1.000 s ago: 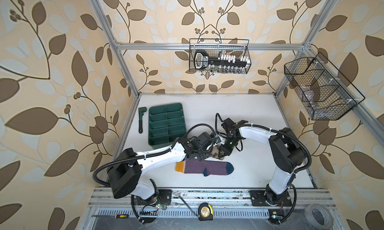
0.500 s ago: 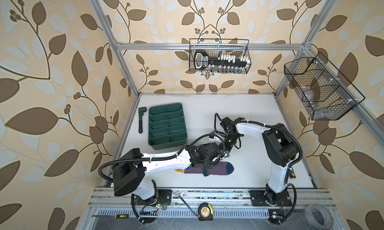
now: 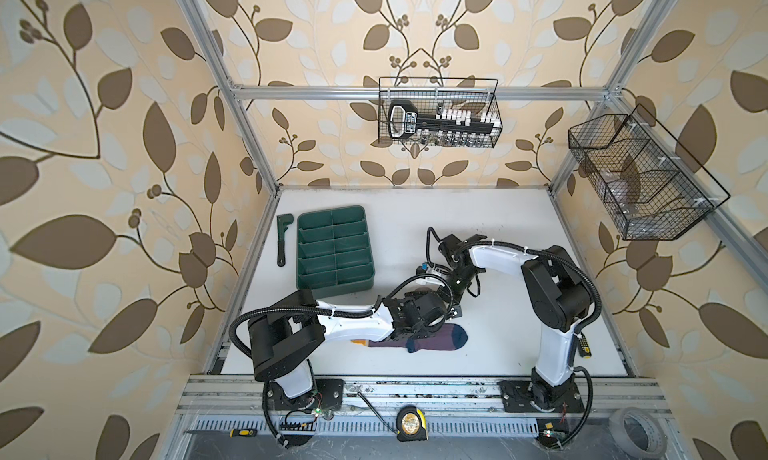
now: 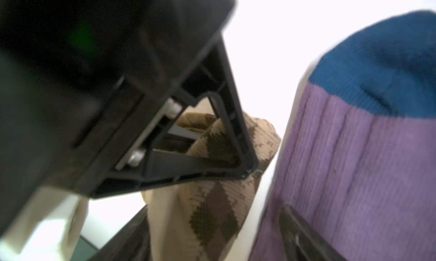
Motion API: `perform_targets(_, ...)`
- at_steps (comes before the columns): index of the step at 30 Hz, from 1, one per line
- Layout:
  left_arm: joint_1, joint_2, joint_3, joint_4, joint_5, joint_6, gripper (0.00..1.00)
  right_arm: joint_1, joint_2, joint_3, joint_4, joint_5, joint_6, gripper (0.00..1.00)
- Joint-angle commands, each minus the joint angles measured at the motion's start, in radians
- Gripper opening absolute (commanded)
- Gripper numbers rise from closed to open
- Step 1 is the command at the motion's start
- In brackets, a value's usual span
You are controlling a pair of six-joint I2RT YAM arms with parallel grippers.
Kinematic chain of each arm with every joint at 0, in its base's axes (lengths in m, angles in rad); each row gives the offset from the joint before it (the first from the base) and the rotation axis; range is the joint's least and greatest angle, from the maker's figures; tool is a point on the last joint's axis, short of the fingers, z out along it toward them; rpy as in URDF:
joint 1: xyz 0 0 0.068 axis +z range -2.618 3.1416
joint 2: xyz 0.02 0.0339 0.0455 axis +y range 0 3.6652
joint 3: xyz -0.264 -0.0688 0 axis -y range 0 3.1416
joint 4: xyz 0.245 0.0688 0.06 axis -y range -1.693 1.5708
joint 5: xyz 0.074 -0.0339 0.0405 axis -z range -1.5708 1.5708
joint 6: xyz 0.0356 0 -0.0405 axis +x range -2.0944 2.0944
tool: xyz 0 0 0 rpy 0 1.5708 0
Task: Roll the socks
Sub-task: 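Lift the right gripper away from the argyle roll while the left gripper holds it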
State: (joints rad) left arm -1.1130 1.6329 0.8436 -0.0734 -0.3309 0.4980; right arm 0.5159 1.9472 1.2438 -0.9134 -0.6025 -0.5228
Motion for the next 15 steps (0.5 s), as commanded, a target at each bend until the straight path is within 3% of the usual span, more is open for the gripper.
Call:
perform_targets(1, 0.003, 0.064, -0.030, 0.081, -0.021, -0.010, 0.78, 0.027, 0.026, 0.008, -0.025, -0.052, -0.004, 0.12)
perform_targets(7, 0.014, 0.091, -0.063, 0.108, -0.004, -0.038, 0.61, 0.012, -0.007, 0.009, -0.025, -0.095, 0.000, 0.13)
perform_targets(15, 0.044, 0.144, -0.042, 0.105, 0.058, -0.088, 0.20, -0.029, -0.072, -0.040, 0.052, -0.135, 0.060, 0.16)
